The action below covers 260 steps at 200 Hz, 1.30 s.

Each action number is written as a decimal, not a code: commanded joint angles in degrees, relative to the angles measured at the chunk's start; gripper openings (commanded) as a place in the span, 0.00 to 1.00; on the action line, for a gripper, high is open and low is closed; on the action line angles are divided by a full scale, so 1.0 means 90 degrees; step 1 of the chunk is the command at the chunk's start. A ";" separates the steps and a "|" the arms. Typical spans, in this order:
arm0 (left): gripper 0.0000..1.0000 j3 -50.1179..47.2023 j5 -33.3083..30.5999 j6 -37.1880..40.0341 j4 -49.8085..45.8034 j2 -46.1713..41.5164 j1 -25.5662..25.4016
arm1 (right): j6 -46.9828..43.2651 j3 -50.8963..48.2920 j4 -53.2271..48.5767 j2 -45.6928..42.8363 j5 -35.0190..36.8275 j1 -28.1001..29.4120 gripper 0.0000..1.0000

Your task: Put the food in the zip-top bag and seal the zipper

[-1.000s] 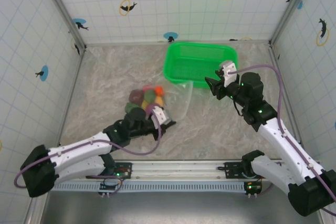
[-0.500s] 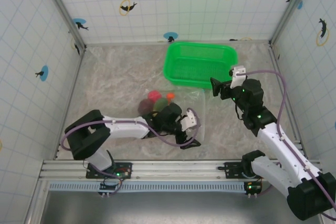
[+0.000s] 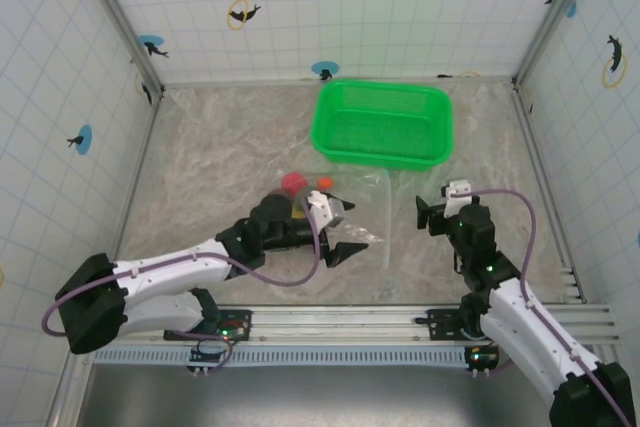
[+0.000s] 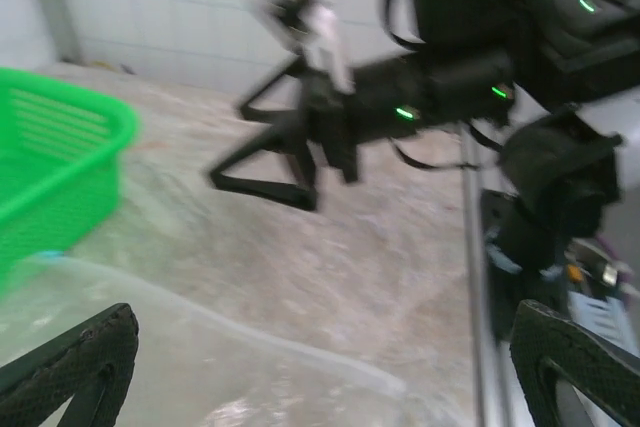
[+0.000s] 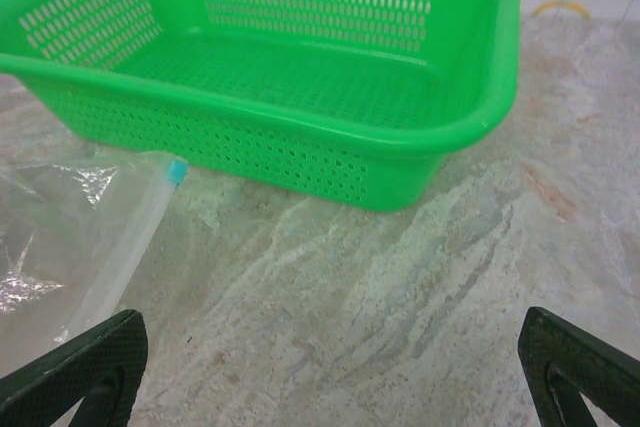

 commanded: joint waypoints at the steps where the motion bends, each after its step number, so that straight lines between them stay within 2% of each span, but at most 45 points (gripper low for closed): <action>1: 0.97 -0.0295 -0.0877 -0.0425 0.0313 -0.0337 0.0643 | -0.0201 -0.0553 0.1312 -0.0488 -0.0198 -0.0042 0.98; 11: 0.98 -0.0355 -0.0869 -0.0194 0.0044 -0.0353 0.0972 | -0.0139 -0.0703 0.1399 -0.0562 -0.0102 -0.0042 0.98; 32: 0.98 -0.0631 -0.1846 0.0144 -0.0154 -0.0546 0.1355 | -0.0290 -0.0615 0.1170 -0.0358 0.0057 -0.0042 0.98; 47: 0.98 -0.1231 -0.2232 0.0593 0.0614 -0.0899 0.1758 | -0.0439 -0.0558 0.1195 -0.0026 0.0084 -0.0042 0.98; 61: 0.98 -0.1850 -0.2544 0.0721 0.1536 -0.1173 0.2410 | -0.0303 -0.0680 0.1710 0.0292 0.0243 -0.0052 0.98; 85: 0.98 -0.2230 -0.2424 0.0371 0.2200 -0.1074 0.3925 | -0.0484 -0.0975 0.2824 0.1072 0.0668 -0.0094 0.98; 102: 0.98 -0.2438 -0.3241 0.0260 0.2489 -0.0734 0.4443 | -0.0359 -0.1017 0.3368 0.1707 0.1198 -0.0243 0.98; 112: 0.98 -0.2683 -0.3329 0.0128 0.2789 -0.0581 0.4840 | -0.0486 -0.1065 0.3657 0.1931 0.1255 -0.0349 0.98; 132: 0.98 -0.3157 -0.3660 -0.0212 0.3343 -0.0288 0.5559 | -0.0602 -0.1533 0.5040 0.2594 0.1380 -0.0713 0.98; 139: 0.98 -0.3288 -0.3830 -0.0476 0.3483 -0.0179 0.5758 | -0.0459 -0.1567 0.5185 0.2807 0.1335 -0.0919 0.98; 146: 0.98 -0.3412 -0.3687 -0.0584 0.3733 -0.0077 0.5935 | -0.0437 -0.1563 0.5216 0.3009 0.1172 -0.1129 0.98; 157: 0.98 -0.3474 -0.3500 -0.0274 0.3877 0.0134 0.6029 | -0.0569 -0.1577 0.5355 0.3301 0.1066 -0.1322 0.98; 168: 0.98 -0.3467 -0.3637 -0.0054 0.3940 0.0447 0.6028 | -0.0444 -0.1630 0.5697 0.3685 0.1066 -0.1474 0.98; 177: 0.98 -0.3478 -0.3907 -0.0284 0.4001 0.0682 0.6074 | -0.0317 -0.1678 0.6048 0.3997 0.0838 -0.1679 0.98; 185: 0.98 -0.3463 -0.3731 -0.0457 0.3998 0.0863 0.6194 | -0.0364 -0.1675 0.6368 0.4219 0.0753 -0.1741 0.98; 218: 0.98 -0.3939 -0.3399 -0.0542 0.5648 0.1870 0.6321 | -0.0021 -0.1108 0.5931 0.4726 0.0387 -0.1950 0.98; 238: 0.98 -0.4189 -0.2999 -0.0383 0.7130 0.2684 0.6332 | 0.0432 -0.1472 0.7198 0.5145 0.0274 -0.2184 0.98; 243: 0.98 -0.4112 -0.2834 -0.0356 0.6985 0.2667 0.6341 | 0.0467 -0.1632 0.7612 0.5309 0.0278 -0.2202 0.98; 254: 0.98 -0.3747 -0.2572 -0.0203 0.5735 0.2415 0.6342 | 0.0527 -0.1954 0.8685 0.5824 0.0242 -0.2248 0.99; 260: 0.98 -0.3579 -0.2491 -0.0173 0.5504 0.2484 0.6343 | 0.0489 -0.2063 0.9383 0.6173 0.0175 -0.2258 0.99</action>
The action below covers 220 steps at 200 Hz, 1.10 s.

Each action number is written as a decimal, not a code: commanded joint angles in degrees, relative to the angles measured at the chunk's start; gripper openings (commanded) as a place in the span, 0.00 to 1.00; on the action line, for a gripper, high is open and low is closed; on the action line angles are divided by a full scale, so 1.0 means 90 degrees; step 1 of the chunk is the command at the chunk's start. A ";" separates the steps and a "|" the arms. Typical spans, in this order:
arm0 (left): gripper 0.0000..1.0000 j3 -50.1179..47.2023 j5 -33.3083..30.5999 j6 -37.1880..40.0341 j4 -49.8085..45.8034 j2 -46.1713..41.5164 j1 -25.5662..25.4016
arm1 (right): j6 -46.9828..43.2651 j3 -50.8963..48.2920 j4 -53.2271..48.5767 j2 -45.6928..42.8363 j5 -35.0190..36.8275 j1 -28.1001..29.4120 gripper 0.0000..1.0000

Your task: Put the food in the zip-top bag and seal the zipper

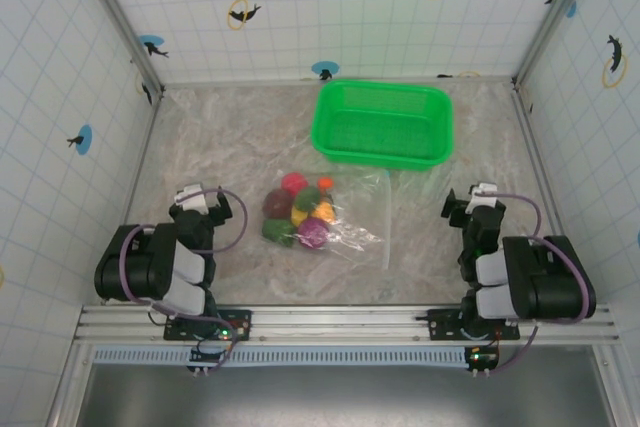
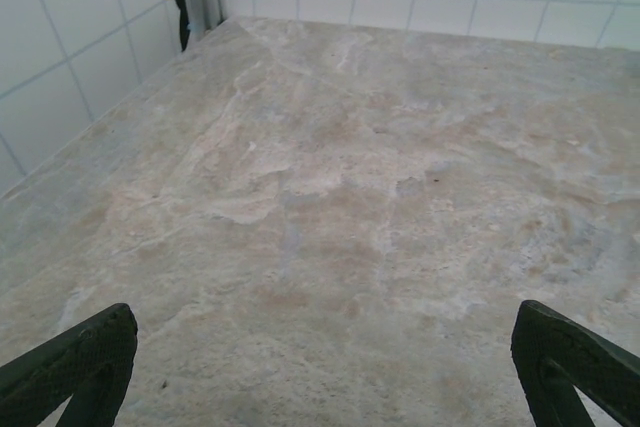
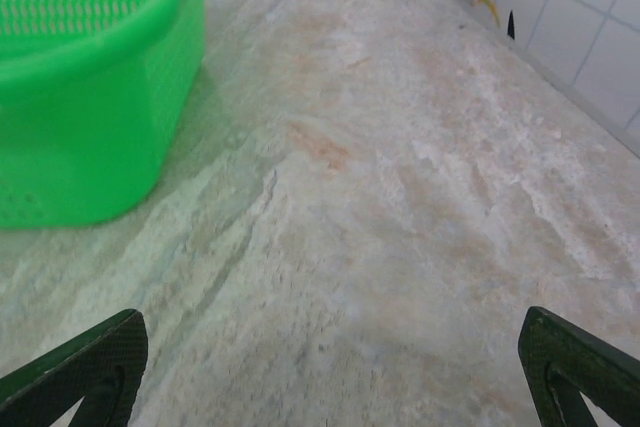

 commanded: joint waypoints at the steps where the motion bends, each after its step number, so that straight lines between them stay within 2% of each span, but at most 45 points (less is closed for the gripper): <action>1: 0.98 -0.0162 0.0647 0.0160 -0.0082 -0.0011 0.0055 | 0.0314 -0.1108 0.2867 0.0877 -0.0235 -0.0088 0.99; 8: 0.98 -0.0150 0.0735 0.0098 -0.0041 0.0024 0.0121 | 0.0216 -0.1062 0.2794 0.0927 -0.0520 -0.0105 0.99; 23: 0.98 -0.0037 0.0849 0.0000 -0.0334 0.0007 0.0233 | -0.0069 -0.0412 0.0805 0.0465 -0.1031 -0.0041 0.99; 39: 0.98 -0.0003 0.0808 -0.0057 -0.0437 -0.0003 0.0269 | -0.0096 -0.0178 0.0864 0.0753 -0.1050 0.0000 0.99; 54: 0.98 -0.0004 0.0798 -0.0060 -0.0411 0.0010 0.0270 | -0.0008 -0.0011 0.0301 0.0636 -0.1126 -0.0103 0.99; 220: 0.98 -0.0008 0.0681 -0.0102 -0.0423 -0.0012 0.0289 | -0.0051 -0.0050 0.0422 0.0637 -0.0956 -0.0015 0.99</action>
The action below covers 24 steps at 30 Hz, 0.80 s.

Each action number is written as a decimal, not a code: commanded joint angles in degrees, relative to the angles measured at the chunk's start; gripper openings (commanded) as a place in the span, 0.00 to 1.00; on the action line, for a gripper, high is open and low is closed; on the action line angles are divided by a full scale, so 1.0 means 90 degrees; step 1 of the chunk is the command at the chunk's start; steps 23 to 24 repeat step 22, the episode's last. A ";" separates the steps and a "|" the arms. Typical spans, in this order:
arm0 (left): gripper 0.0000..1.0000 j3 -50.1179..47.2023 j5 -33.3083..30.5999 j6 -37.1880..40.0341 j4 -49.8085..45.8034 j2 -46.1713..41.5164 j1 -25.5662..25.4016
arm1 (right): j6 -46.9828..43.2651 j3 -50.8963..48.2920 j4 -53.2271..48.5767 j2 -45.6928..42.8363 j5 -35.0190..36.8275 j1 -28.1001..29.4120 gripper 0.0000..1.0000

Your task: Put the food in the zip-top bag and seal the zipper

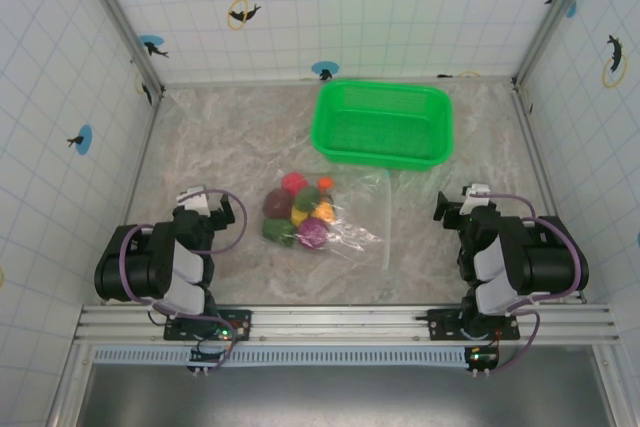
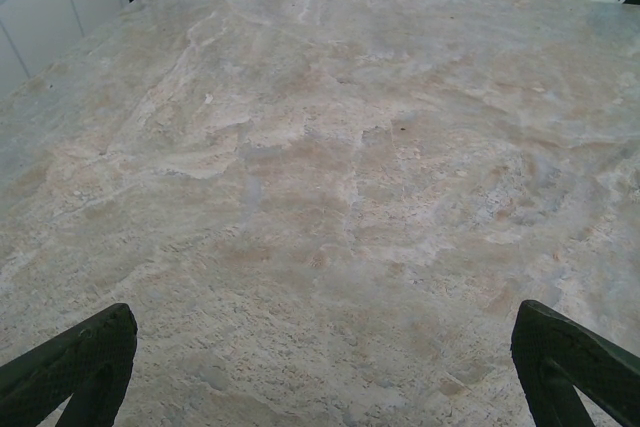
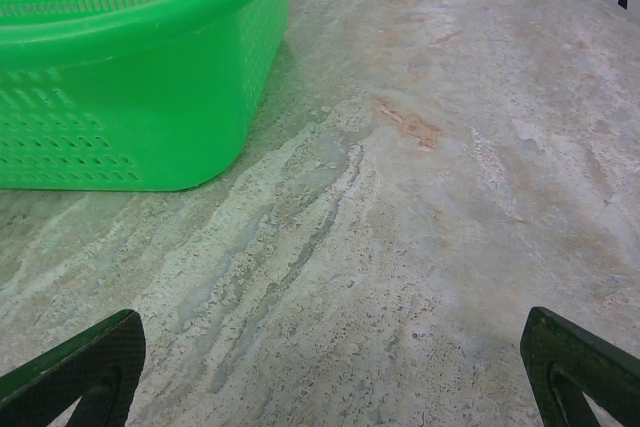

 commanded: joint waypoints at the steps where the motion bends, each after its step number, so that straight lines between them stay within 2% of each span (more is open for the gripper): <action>1: 0.98 -0.0004 0.0020 -0.0077 0.0030 -0.0008 0.0044 | -0.0059 -0.0040 0.0013 -0.0047 0.0057 0.0021 0.99; 8: 0.98 -0.0001 0.0020 -0.0074 0.0024 -0.0002 0.0047 | -0.0163 -0.0082 0.0067 -0.0072 0.0438 0.0221 0.99; 24: 0.98 0.0008 0.0000 -0.0079 0.0013 0.0001 0.0045 | -0.0164 -0.0084 0.0070 -0.0077 0.0447 0.0221 0.99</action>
